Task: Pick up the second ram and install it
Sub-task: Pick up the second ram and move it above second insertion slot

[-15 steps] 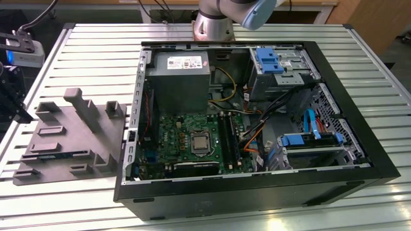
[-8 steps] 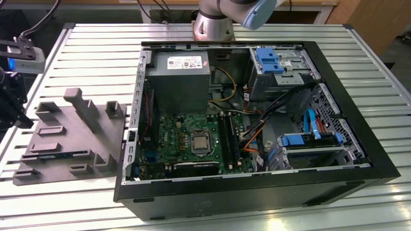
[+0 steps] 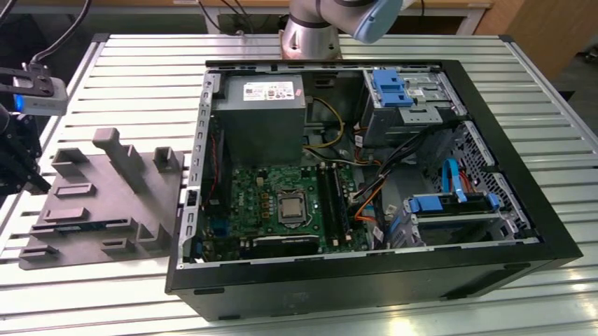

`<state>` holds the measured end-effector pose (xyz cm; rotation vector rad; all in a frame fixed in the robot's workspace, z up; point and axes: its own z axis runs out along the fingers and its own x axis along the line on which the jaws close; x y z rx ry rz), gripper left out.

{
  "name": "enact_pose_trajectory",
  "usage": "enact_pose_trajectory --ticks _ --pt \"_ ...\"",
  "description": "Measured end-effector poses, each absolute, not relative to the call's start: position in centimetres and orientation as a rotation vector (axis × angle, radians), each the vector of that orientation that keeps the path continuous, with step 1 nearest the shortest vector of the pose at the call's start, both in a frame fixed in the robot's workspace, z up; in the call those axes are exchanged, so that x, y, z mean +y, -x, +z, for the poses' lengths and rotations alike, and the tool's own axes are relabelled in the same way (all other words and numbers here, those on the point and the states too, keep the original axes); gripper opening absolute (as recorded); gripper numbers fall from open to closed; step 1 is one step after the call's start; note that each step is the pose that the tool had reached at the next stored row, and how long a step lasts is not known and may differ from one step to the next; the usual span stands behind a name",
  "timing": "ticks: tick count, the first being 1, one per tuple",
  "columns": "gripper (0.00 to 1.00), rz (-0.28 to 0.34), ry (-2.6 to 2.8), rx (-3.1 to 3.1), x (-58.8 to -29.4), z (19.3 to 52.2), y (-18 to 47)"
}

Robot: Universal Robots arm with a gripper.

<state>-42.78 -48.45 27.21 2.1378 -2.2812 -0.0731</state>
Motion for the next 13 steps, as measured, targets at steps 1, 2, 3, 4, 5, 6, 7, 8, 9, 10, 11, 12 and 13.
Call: enact_pose_trajectory --ticks 1,2,3,4,5,6,7,8,9,10,11,12,13 --pt "0.11 -0.073 -2.138 -2.281 -48.5 27.1 42.8" --pt "0.11 -0.073 -2.138 -2.281 -48.5 27.0 42.8" --pt "0.11 -0.073 -2.138 -2.281 -48.6 27.0 42.8" --pt "0.11 -0.073 -2.138 -2.281 -48.6 26.9 42.7" --pt "0.11 -0.073 -2.138 -2.281 -48.7 26.8 42.7" --pt "0.11 -0.073 -2.138 -2.281 -48.7 26.7 42.7" --pt "0.11 -0.073 -2.138 -2.281 -48.8 26.6 42.6" --pt "0.11 -0.073 -2.138 -2.281 -48.8 26.6 42.6" --pt "0.11 -0.073 -2.137 -2.281 -48.8 26.5 42.5" --pt "0.11 -0.073 -2.138 -2.281 -48.8 26.4 42.5" --pt "0.11 -0.073 -2.138 -2.281 -48.9 26.2 42.4" --pt "0.11 -0.073 -2.137 -2.281 -49.0 26.1 42.3" --pt "0.11 -0.073 -2.137 -2.281 -49.0 26.0 42.3"
